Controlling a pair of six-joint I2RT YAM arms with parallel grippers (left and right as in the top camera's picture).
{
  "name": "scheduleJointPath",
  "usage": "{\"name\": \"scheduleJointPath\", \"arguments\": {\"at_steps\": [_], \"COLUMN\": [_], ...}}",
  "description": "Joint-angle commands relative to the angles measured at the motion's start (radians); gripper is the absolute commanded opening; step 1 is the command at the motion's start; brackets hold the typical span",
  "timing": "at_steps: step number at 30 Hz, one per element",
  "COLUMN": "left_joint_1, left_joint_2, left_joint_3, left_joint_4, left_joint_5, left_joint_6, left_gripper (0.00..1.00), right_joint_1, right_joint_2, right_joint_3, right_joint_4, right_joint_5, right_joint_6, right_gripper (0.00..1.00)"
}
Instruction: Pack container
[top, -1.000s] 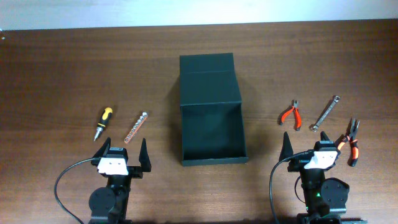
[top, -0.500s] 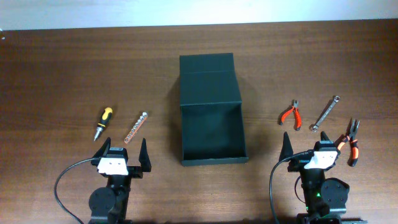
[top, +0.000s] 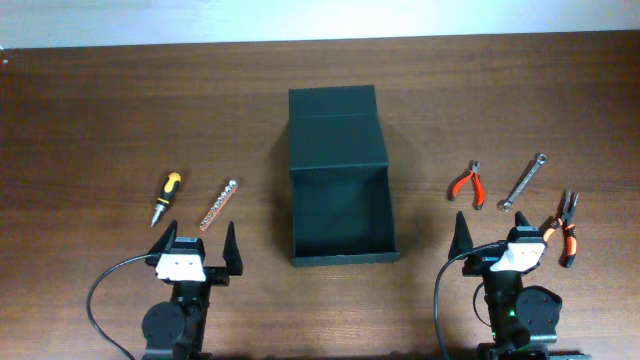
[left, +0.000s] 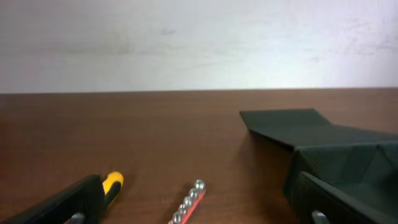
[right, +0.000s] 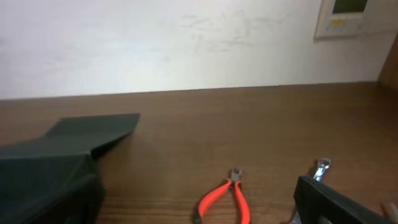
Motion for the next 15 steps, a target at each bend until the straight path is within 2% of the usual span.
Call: {"name": "scheduleJointPath", "arguments": {"at_steps": [1,4,7,15], "left_joint_1": [0.007,0.007,0.007,0.007], "left_joint_2": [-0.013,0.004,0.064,0.399], "left_joint_3": [0.035,0.14,0.285,0.696], "left_joint_4": [-0.012,-0.166,-0.333,-0.623], "left_joint_5": [-0.002,0.014,0.024,0.036], "left_joint_6": [-0.044,-0.045,-0.044,-0.044], "left_gripper": [0.99,0.99,0.99,0.99], "right_joint_1": [0.009,0.009,0.009,0.009], "right_joint_2": [0.002,0.056,0.187,0.702], "right_joint_3": [0.08,0.201,0.393,1.003], "right_joint_4": [-0.021,-0.1,-0.277,-0.863], "right_joint_5": [0.004,0.004,0.004,-0.046], "right_joint_6": [0.08,0.079,0.079,0.079], "right_gripper": [0.99,0.99,0.99,0.99]}}
